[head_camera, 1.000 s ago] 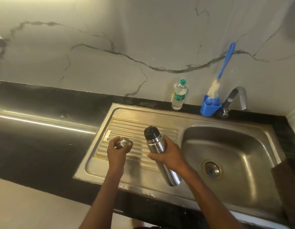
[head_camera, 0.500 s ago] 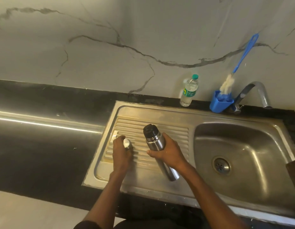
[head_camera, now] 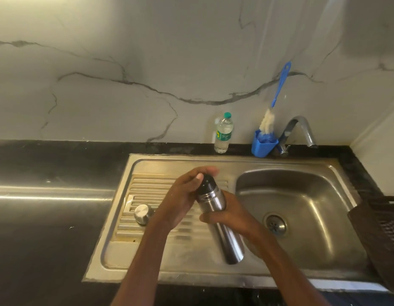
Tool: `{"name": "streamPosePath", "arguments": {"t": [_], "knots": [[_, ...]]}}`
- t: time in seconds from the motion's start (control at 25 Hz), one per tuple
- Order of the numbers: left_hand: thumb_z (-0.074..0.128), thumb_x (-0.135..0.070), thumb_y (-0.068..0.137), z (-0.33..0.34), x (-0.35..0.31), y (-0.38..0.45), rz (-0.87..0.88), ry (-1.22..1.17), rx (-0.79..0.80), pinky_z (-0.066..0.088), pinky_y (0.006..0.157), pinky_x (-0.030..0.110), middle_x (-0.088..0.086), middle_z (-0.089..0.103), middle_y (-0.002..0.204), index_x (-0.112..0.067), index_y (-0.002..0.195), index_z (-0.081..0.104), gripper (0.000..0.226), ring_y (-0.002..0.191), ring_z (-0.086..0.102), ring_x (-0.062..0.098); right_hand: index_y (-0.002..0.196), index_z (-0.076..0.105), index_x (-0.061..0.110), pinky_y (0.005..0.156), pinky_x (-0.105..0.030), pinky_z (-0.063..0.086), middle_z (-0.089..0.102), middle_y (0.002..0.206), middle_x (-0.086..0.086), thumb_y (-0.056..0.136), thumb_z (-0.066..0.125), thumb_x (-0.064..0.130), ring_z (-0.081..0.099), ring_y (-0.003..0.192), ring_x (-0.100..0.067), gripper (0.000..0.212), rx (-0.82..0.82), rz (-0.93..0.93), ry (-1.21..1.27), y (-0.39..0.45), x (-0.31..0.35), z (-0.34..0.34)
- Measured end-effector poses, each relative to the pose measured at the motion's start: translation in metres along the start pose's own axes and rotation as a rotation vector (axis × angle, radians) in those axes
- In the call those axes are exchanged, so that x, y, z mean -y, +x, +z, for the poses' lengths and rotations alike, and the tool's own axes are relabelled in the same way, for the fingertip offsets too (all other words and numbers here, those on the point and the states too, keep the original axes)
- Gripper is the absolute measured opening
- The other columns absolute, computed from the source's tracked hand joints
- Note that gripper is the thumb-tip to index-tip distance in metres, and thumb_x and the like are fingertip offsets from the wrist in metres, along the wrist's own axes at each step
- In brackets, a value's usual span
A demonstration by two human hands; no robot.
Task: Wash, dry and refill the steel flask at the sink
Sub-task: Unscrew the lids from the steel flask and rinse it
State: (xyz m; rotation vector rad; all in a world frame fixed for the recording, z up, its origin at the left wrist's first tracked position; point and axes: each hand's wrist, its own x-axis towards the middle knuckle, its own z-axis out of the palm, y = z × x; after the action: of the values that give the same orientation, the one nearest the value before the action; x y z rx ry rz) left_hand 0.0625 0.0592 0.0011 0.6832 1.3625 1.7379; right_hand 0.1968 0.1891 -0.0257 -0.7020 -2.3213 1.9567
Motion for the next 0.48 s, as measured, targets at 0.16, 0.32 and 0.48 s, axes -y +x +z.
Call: {"name": "streamPosePath", "arguments": {"t": [0.16, 0.32, 0.48], "knots": [[0.052, -0.01, 0.103, 0.051, -0.005, 0.016, -0.017, -0.114, 0.181, 0.041, 0.113, 0.05, 0.027, 0.06, 0.139, 0.005, 0.145, 0.051, 0.044, 0.135, 0.056, 0.036, 0.108, 0.071, 0.02, 0.087, -0.045, 0.058, 0.076, 0.098, -0.007, 0.069, 0.087, 0.022, 0.073, 0.093, -0.027, 0.041, 0.076, 0.008, 0.107, -0.03, 0.004, -0.05], [0.066, -0.014, 0.093, 0.116, -0.001, 0.03, 0.065, 0.085, 0.052, 0.051, 0.102, 0.041, 0.021, 0.071, 0.119, -0.011, 0.133, 0.067, 0.04, 0.112, 0.065, 0.026, 0.108, 0.072, 0.019, 0.083, -0.043, 0.055, 0.076, 0.099, -0.006, 0.069, 0.086, 0.021, 0.071, 0.091, -0.022, 0.041, -0.096, -0.05, 0.102, -0.046, -0.008, -0.09], [0.092, -0.031, 0.068, 0.178, 0.007, 0.043, 0.089, 0.279, -0.379, 0.061, 0.095, 0.045, 0.004, 0.074, 0.107, -0.033, 0.109, 0.072, 0.045, 0.101, 0.072, 0.014, 0.118, 0.065, 0.035, 0.076, -0.023, 0.054, 0.075, 0.101, 0.017, 0.067, 0.09, 0.03, 0.07, 0.091, 0.003, 0.056, -0.385, -0.078, -0.118, -0.053, -0.018, -0.102]]}}
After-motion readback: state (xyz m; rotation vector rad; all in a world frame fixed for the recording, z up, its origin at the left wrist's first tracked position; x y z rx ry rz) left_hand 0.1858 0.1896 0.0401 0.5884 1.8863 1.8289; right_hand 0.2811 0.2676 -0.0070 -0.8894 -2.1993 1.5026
